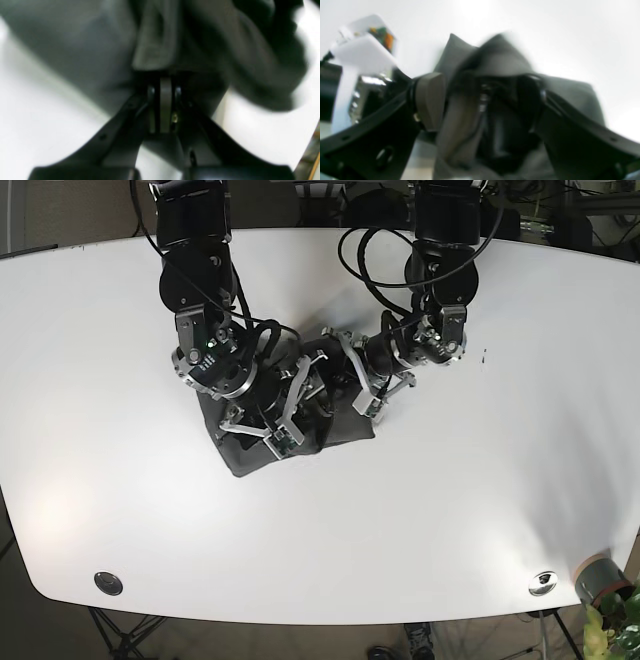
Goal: Fold the T-shirt properly
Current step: 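Open the left gripper and lift it away from the bundle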
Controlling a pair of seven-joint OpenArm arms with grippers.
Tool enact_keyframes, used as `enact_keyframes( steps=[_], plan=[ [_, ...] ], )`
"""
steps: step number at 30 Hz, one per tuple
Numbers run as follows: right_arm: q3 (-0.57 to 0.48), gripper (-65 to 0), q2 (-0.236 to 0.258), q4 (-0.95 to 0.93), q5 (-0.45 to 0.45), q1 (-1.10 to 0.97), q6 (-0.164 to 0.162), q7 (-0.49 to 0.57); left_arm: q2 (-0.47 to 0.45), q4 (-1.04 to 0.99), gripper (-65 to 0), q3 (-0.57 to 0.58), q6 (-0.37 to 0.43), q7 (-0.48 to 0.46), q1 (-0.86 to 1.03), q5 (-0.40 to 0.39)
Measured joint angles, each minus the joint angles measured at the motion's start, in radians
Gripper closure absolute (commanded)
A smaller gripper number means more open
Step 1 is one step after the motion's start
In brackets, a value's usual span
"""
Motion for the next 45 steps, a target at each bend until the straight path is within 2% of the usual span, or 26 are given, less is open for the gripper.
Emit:
enact_keyframes(
  steps=[4,9,16,20,24,27,31,34,37,41,45],
  plan=[
    [0.006,-43.0,0.001,0.042,0.0,-0.021,-0.002,0.002,-0.019,0.051,0.0,-0.041,0.007,0.003,0.017,-0.084],
    [0.006,-43.0,0.0,0.092,0.003,-0.04,-0.002,0.002,-0.103,0.17,0.0,-0.097,0.003,0.0,0.071,-0.205],
    [0.006,-43.0,-0.003,0.099,0.004,-0.051,-0.002,0.003,-0.233,0.235,0.0,-0.189,0.006,0.004,0.126,-0.301],
    [0.006,-43.0,-0.007,0.048,0.003,-0.025,0.0,0.003,-0.297,0.233,0.0,-0.237,0.011,0.004,0.14,-0.295],
    [0.005,-43.0,-0.039,-0.05,0.0,0.048,0.0,0.006,-0.347,0.231,0.0,-0.245,0.01,0.0,0.164,-0.294],
    [0.002,-43.0,-0.05,-0.146,0.01,0.109,0.006,0.027,-0.358,0.229,0.0,-0.245,0.01,0.005,0.18,-0.293],
    [0.006,-43.0,-0.094,-0.277,-0.005,0.163,-0.01,0.082,-0.359,0.229,0.0,-0.245,0.01,0.0,0.192,-0.298],
    [-0.001,-42.8,-0.121,-0.412,0.007,0.203,-0.003,0.121,-0.356,0.229,0.0,-0.243,0.01,0.006,0.202,-0.299],
    [0.002,-42.8,-0.141,-0.509,-0.002,0.222,-0.01,0.167,-0.352,0.229,0.0,-0.243,0.01,0.008,0.201,-0.296],
    [0.002,-42.8,-0.14,-0.494,-0.002,0.216,-0.008,0.16,-0.351,0.229,0.0,-0.238,0.01,0.006,0.195,-0.296],
    [0.009,-42.8,-0.136,-0.329,-0.004,0.198,-0.011,0.075,-0.348,0.229,0.0,-0.232,0.008,0.014,0.167,-0.296]
  ],
)
